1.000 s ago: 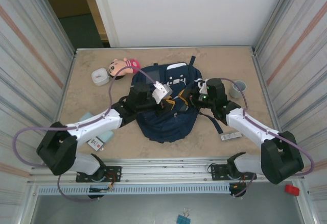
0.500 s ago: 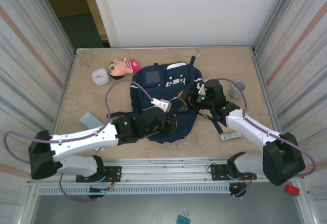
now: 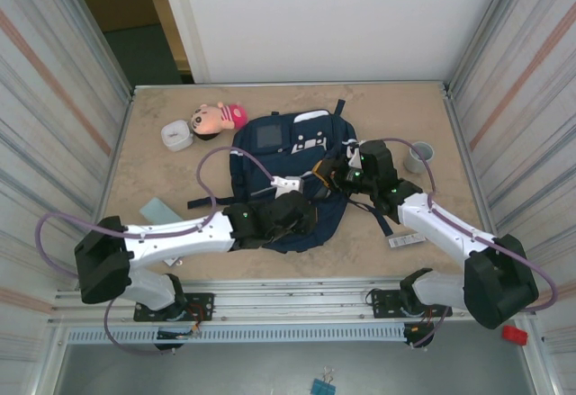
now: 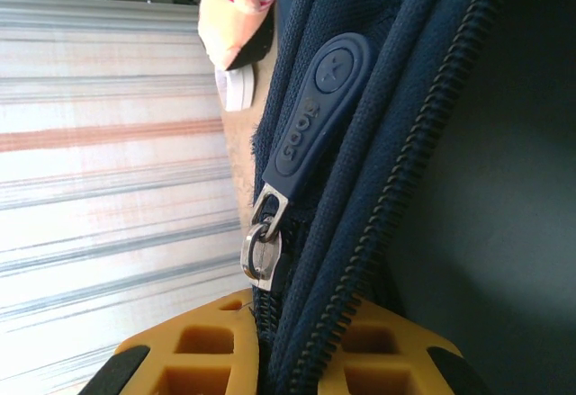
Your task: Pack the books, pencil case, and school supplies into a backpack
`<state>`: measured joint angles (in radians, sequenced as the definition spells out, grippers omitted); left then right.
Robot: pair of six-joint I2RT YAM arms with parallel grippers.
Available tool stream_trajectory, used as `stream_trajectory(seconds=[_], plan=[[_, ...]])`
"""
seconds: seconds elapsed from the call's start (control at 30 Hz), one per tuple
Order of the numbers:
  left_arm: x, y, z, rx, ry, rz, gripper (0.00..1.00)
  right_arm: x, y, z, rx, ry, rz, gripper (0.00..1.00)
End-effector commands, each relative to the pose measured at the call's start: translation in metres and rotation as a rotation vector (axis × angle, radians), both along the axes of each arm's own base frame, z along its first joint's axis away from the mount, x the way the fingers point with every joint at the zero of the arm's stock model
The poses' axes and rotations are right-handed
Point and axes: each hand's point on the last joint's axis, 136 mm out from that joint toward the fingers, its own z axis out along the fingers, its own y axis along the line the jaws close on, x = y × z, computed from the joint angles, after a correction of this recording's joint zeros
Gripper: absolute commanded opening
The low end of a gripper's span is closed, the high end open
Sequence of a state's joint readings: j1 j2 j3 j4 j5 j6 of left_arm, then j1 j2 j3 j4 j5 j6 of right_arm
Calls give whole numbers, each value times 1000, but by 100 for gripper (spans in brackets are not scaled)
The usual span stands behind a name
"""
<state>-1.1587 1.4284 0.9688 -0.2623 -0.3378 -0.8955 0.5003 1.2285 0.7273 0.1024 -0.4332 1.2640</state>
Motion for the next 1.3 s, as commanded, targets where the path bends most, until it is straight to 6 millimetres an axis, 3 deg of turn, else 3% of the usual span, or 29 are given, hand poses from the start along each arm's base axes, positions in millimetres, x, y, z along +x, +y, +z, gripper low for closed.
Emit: stream_trajectory(seconds=[0.0, 0.27, 0.63, 0.67, 0.77, 0.8, 0.87, 0.97, 1.1, 1.13, 1.27], plan=[[21, -3, 15, -55, -34, 86, 37, -4, 10, 46, 50, -132, 50, 1], [16, 18, 9, -31, -20, 107, 0, 4, -3, 40, 21, -99, 64, 0], [-3, 45, 0, -20, -86, -12, 0, 40, -46, 47, 14, -111, 51, 2], [-2, 45, 2, -30, -102, -24, 0, 41, -47, 48, 21, -107, 50, 9], [3, 34, 17, -80, -168, -80, 0, 32, -39, 46, 47, -80, 50, 44], [6, 29, 24, -96, -192, -93, 0, 27, -34, 43, 56, -69, 49, 51], [10, 17, 36, -112, -233, -129, 0, 13, -21, 34, 78, -35, 31, 59], [13, -1, 49, -135, -261, -181, 0, -1, -6, 22, 62, -26, -6, 61], [12, -12, 51, -163, -250, -208, 0, -7, 8, 13, 40, -29, -22, 60], [12, -12, 49, -160, -246, -205, 0, -7, 10, 10, 28, -27, -17, 55], [15, 5, 39, -113, -227, -148, 0, -5, 7, 14, -25, -54, 33, 17]])
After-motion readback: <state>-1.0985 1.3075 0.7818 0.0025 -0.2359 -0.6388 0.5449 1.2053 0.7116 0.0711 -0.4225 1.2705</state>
